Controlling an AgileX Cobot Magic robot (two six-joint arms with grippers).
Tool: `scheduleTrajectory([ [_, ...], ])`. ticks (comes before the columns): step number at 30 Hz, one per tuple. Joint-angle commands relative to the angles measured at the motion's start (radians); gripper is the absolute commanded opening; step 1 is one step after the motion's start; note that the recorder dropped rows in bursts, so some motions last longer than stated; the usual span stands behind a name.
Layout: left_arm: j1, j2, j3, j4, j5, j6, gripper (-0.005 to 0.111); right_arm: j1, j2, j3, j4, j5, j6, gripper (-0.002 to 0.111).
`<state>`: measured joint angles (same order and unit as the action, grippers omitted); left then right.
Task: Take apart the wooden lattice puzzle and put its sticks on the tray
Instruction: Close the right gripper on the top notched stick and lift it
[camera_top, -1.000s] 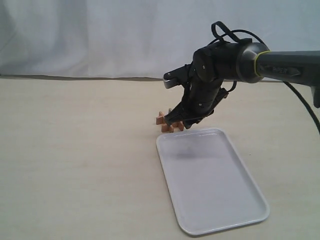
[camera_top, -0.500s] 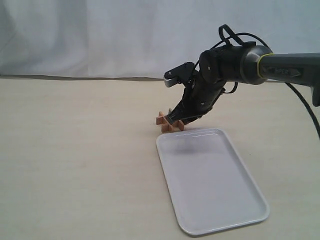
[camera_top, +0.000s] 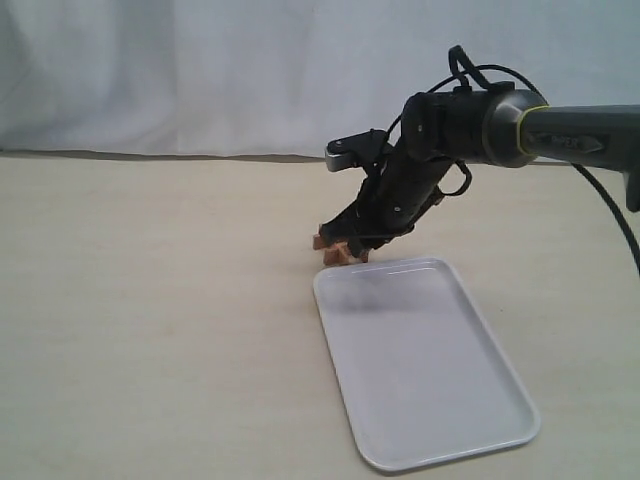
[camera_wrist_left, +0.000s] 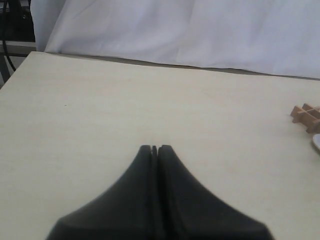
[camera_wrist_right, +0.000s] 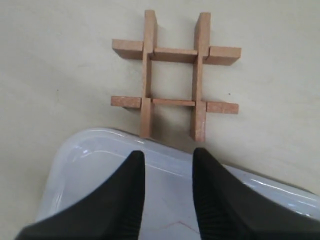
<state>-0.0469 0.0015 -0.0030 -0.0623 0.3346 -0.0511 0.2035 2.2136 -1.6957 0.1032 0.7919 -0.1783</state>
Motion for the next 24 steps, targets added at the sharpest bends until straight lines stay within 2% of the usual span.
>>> scheduleTrajectory([
  [1, 0.001, -0.002, 0.003, 0.0, -0.012, -0.005, 0.0, -0.004, 0.0, -0.003, 0.011, -0.033, -0.001, 0.032],
  [16, 0.001, -0.002, 0.003, 0.0, -0.012, -0.005, 0.0, -0.004, 0.054, -0.048, -0.103, -0.039, 0.021, 0.032],
  [24, 0.001, -0.002, 0.003, 0.0, -0.012, -0.005, 0.0, -0.004, 0.082, -0.048, -0.103, -0.059, 0.021, 0.032],
])
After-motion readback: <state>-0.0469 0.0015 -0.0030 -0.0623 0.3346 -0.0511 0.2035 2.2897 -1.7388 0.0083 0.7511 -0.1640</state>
